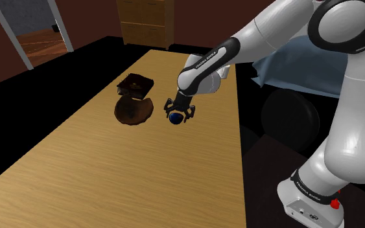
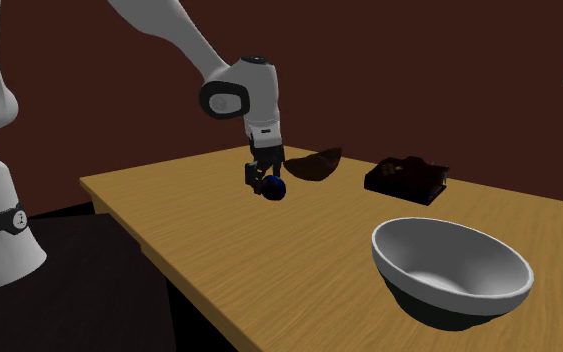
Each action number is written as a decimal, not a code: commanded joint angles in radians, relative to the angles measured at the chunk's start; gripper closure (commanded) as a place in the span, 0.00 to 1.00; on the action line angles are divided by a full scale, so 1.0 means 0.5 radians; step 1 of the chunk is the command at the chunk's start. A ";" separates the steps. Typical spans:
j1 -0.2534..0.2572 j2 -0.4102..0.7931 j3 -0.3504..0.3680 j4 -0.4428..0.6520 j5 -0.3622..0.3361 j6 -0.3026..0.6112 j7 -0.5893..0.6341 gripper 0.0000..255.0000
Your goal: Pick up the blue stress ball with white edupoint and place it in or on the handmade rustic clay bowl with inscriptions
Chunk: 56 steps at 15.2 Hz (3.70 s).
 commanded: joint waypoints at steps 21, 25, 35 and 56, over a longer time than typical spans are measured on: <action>0.000 -0.202 -0.016 0.025 -0.041 -0.222 0.078 1.00; -0.002 -0.274 -0.021 0.048 -0.057 -0.314 0.108 1.00; -0.009 -0.430 -0.032 0.134 -0.094 -0.551 0.179 1.00; 0.239 0.372 -0.006 1.564 -0.415 -1.101 0.673 1.00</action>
